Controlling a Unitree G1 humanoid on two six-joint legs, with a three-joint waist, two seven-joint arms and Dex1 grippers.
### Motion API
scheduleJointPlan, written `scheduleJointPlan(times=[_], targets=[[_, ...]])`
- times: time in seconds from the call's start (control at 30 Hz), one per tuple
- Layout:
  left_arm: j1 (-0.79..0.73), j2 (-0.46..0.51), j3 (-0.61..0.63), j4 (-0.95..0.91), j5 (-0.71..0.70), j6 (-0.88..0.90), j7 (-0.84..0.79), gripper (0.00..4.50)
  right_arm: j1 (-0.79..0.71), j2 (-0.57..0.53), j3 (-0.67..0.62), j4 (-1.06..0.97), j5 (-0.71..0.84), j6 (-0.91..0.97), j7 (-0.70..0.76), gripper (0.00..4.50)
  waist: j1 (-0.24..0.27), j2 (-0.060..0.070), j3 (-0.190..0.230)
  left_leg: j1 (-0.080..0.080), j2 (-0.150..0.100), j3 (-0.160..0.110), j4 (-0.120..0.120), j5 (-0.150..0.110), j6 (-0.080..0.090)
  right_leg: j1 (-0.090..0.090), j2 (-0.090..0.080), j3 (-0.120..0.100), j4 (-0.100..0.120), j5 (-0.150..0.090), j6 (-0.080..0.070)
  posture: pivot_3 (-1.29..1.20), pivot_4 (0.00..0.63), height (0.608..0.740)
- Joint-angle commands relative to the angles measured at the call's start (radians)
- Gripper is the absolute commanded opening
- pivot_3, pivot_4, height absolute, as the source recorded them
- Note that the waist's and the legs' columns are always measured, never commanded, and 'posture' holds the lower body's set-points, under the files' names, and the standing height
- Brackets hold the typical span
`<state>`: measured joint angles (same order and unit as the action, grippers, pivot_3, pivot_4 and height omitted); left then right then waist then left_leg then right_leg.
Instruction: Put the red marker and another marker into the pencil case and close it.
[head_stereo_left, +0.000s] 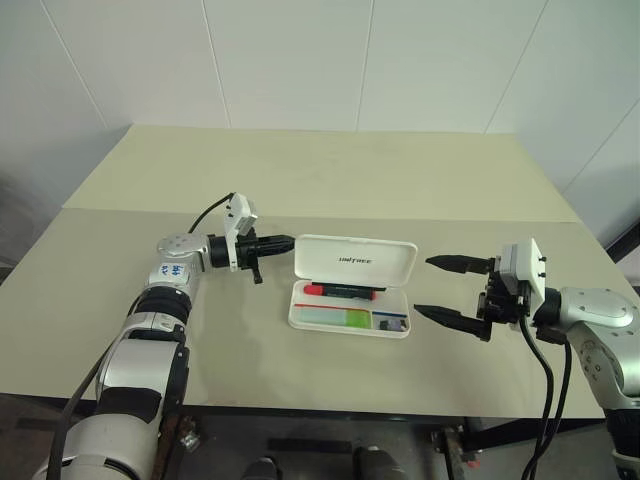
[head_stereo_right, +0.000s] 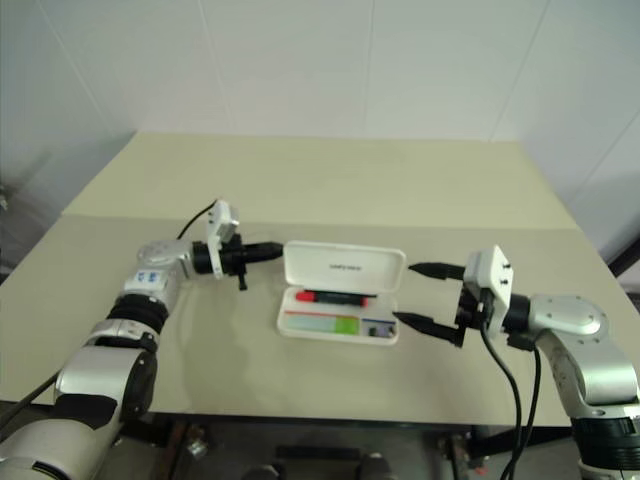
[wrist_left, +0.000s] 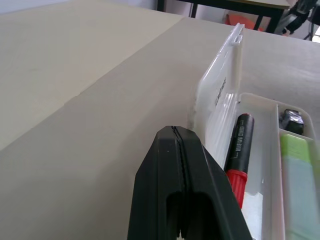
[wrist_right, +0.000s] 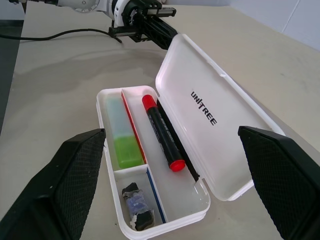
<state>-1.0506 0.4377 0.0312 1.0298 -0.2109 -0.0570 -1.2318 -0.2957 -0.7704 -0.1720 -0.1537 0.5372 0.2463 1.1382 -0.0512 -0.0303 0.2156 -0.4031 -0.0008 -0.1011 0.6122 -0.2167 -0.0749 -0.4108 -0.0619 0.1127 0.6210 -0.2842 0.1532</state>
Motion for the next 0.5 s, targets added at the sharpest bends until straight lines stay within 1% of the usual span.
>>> scheduleJointPlan(times=[0.03, 0.27, 0.5], targets=[[-0.024, 0.009, 0.017, -0.016, -0.003, -0.021, -0.027, 0.01, 0.006, 0.006, -0.021, -0.035, 0.02, -0.004, -0.01, 4.5, 0.0, 0.0, 0.0, 0.0, 0.0, 0.0, 0.0, 0.0, 0.0, 0.0, 0.0, 0.0, 0.0, 0.0, 0.0, 0.0, 0.15, 0.74], [-0.027, 0.02, -0.003, -0.07, 0.002, -0.004, -0.09, 0.01, 0.002, 0.013, -0.018, -0.03, 0.021, -0.006, -0.015, 4.5, 0.0, 0.0, 0.0, 0.0, 0.0, 0.0, 0.0, 0.0, 0.0, 0.0, 0.0, 0.0, 0.0, 0.0, 0.0, 0.0, 0.15, 0.74], [0.025, 0.024, -0.085, -0.25, 0.026, 0.08, -0.165, 0.01, 0.005, -0.005, -0.039, -0.05, 0.044, 0.019, -0.017, 4.5, 0.001, 0.0, 0.0, 0.0, 0.0, 0.0, 0.0, 0.0, 0.0, 0.0, 0.0, 0.0, 0.0, 0.0, 0.0, 0.0, 0.15, 0.74]])
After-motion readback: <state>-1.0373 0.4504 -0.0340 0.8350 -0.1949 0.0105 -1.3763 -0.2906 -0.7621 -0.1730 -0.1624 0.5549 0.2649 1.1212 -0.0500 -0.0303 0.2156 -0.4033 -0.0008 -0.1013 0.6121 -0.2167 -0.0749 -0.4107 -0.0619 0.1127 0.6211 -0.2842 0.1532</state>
